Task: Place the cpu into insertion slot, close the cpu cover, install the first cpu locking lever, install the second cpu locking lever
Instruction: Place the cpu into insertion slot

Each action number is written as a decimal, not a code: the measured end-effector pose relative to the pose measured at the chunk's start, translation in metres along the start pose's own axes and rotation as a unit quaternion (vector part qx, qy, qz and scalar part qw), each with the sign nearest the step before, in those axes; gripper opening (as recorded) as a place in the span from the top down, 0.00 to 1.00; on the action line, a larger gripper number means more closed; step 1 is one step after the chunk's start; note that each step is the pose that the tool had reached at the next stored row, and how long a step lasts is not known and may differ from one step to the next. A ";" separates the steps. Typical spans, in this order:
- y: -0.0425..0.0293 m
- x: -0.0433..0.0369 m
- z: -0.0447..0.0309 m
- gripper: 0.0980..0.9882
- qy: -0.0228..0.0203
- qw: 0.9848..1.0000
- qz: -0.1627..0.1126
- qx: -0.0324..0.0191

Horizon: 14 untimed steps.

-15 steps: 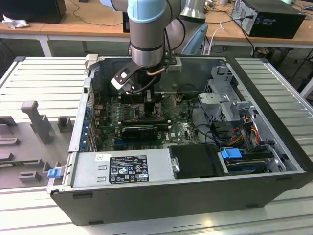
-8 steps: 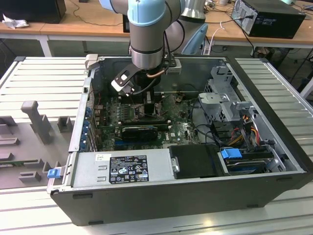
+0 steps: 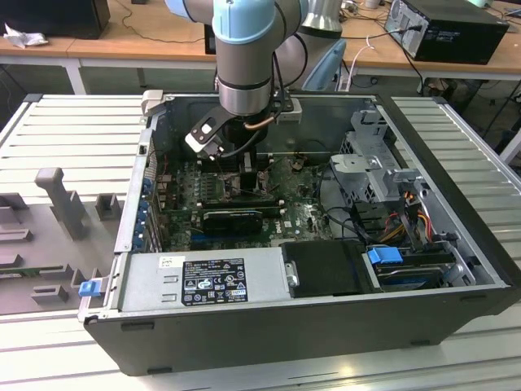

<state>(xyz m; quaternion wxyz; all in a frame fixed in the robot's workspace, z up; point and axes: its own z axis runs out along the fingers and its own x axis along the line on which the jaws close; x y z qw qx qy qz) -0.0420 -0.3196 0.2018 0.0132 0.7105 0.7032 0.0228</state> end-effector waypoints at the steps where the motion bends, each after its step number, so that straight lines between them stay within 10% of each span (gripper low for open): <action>1: 0.0000 0.0001 0.0001 0.43 0.000 1.000 0.000 0.000; 4: 0.0000 0.0027 0.0002 0.43 0.007 1.000 0.000 0.000; 14: 0.0002 -0.0017 -0.0030 0.43 0.007 1.000 0.000 0.000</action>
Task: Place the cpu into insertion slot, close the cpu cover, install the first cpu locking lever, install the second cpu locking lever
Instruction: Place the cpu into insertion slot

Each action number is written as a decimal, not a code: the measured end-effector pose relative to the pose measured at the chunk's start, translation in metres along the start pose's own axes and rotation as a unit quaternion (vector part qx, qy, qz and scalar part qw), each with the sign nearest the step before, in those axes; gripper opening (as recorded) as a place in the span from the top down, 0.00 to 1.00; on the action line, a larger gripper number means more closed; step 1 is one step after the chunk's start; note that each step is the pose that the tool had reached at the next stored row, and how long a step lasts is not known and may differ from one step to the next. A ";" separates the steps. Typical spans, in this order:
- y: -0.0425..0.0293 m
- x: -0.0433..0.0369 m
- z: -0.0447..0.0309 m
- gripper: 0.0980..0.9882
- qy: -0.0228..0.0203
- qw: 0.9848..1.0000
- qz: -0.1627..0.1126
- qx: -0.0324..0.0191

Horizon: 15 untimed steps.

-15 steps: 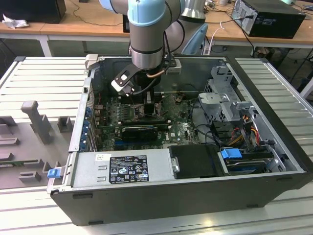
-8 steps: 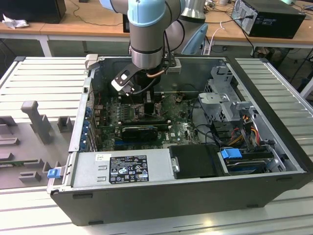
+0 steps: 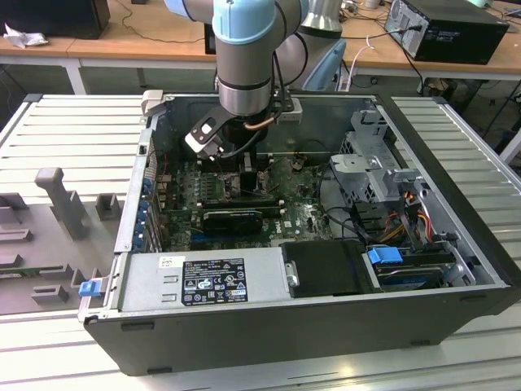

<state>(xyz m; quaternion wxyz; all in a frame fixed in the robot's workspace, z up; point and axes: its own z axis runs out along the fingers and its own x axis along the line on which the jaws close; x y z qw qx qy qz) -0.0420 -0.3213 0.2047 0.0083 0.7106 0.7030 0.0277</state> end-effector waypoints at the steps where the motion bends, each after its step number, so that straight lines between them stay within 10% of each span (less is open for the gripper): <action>1: 0.0001 0.0000 -0.0014 0.43 0.000 1.000 0.000 0.000; 10: 0.0006 0.0003 -0.0120 0.99 0.000 1.000 0.000 0.000; 15: 0.0010 0.0005 -0.0184 0.99 0.000 1.000 0.000 0.000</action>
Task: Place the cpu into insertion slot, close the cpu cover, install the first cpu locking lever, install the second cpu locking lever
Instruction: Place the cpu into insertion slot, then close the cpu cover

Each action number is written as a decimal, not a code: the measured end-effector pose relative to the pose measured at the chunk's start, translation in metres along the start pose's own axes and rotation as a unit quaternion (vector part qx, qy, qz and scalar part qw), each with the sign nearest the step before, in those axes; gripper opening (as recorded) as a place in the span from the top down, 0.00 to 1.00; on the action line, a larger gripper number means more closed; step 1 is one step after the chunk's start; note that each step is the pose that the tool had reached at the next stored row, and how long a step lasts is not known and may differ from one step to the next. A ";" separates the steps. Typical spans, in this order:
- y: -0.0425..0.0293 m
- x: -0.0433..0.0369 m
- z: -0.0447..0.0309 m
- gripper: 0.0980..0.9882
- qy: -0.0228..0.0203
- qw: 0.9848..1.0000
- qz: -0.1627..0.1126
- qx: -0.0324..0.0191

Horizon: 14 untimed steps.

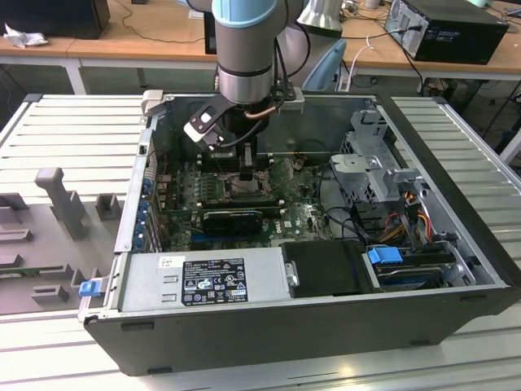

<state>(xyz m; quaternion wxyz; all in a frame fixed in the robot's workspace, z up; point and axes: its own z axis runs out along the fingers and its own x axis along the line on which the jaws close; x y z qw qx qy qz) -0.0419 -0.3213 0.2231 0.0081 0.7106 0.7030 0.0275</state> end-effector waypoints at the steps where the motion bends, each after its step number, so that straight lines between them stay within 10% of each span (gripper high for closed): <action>1: 0.0001 0.0000 -0.0008 0.99 0.000 1.000 0.000 0.000; 14: 0.0077 -0.0024 -0.0067 0.99 0.001 1.000 0.000 0.001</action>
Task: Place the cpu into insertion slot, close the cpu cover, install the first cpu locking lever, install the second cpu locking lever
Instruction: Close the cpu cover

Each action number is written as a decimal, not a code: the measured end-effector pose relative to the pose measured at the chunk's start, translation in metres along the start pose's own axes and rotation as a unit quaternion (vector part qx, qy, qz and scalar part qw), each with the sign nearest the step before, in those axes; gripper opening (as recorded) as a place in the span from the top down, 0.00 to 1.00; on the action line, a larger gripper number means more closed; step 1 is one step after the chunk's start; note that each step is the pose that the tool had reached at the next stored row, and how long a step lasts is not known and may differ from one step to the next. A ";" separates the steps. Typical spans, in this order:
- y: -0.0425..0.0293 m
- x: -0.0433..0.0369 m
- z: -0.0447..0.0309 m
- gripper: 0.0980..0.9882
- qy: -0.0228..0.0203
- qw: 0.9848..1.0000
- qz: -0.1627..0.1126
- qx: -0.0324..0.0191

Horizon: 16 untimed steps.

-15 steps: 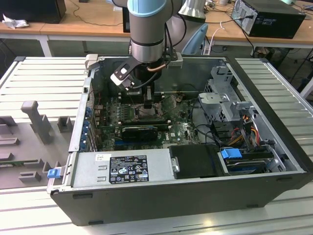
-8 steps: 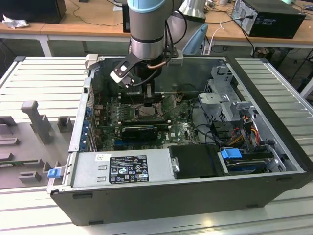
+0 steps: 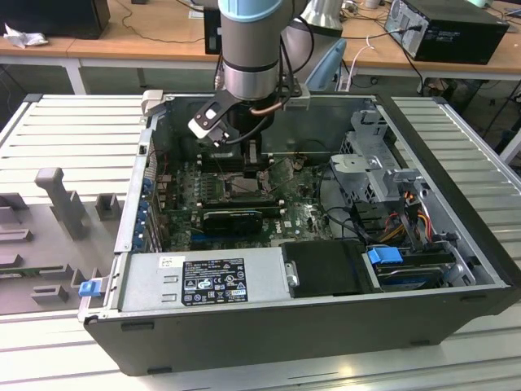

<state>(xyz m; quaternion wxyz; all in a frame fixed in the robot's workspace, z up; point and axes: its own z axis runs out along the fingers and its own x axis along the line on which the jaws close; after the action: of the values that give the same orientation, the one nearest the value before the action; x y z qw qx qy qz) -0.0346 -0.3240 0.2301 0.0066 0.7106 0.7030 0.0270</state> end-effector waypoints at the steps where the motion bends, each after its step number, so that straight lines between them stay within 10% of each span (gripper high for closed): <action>1: 0.0000 0.0001 -0.0001 0.99 0.000 1.000 0.000 0.000; 16: 0.0004 0.0009 -0.0097 0.99 0.000 1.000 0.000 0.000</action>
<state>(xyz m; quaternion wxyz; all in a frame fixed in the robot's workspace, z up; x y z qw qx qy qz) -0.0346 -0.3234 0.2398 0.0065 0.7106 0.7030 0.0270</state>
